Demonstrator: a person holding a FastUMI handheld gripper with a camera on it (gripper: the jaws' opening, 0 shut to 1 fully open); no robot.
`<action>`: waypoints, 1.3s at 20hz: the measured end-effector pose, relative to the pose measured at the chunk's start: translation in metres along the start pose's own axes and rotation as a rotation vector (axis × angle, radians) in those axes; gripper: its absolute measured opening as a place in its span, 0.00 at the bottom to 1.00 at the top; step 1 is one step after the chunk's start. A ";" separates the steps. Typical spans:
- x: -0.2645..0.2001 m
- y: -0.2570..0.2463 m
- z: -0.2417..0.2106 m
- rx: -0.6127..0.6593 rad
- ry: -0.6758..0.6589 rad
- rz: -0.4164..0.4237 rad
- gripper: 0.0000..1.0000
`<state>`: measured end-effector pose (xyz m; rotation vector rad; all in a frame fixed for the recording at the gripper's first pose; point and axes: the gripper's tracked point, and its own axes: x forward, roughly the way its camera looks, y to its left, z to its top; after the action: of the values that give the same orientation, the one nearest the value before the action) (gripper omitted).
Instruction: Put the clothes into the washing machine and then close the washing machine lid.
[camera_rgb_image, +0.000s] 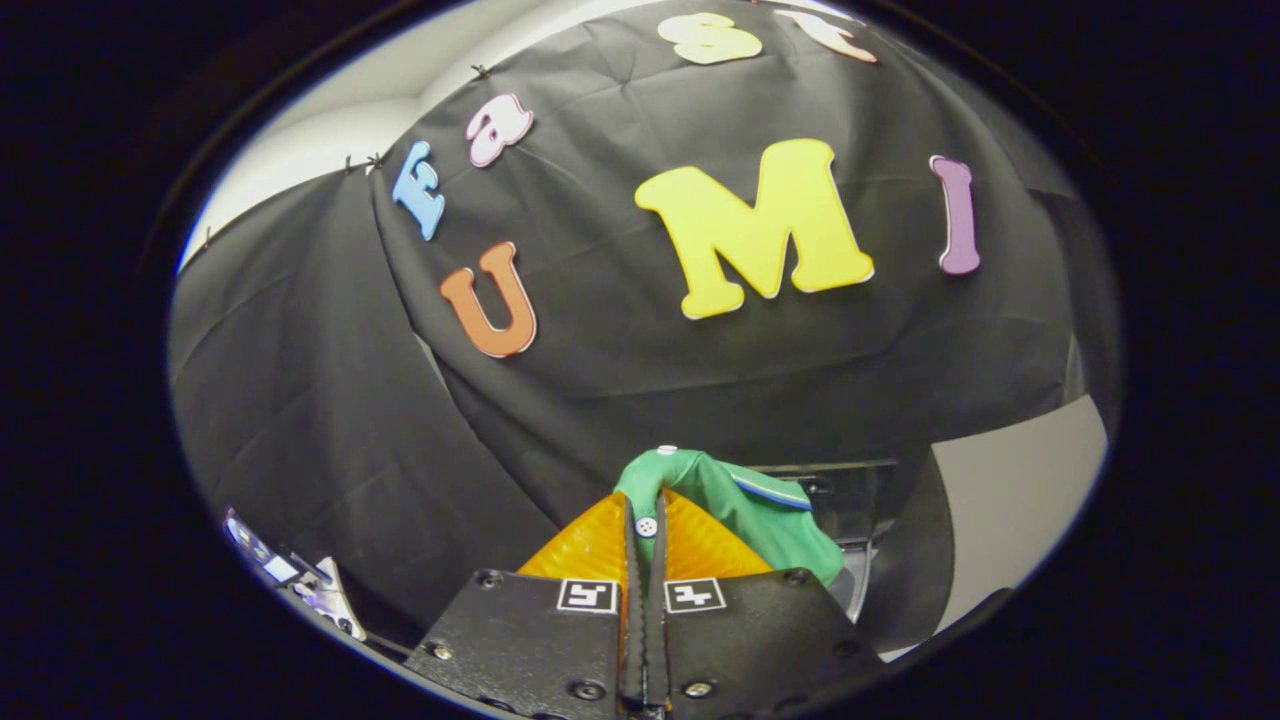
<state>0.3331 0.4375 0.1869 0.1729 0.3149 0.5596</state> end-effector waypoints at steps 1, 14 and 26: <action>0.009 -0.002 -0.006 0.005 0.011 -0.001 0.04; 0.111 -0.068 -0.110 0.028 0.182 -0.083 0.04; 0.172 -0.127 -0.227 0.071 0.408 -0.216 0.05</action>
<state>0.4566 0.4423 -0.0995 0.0898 0.7416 0.3658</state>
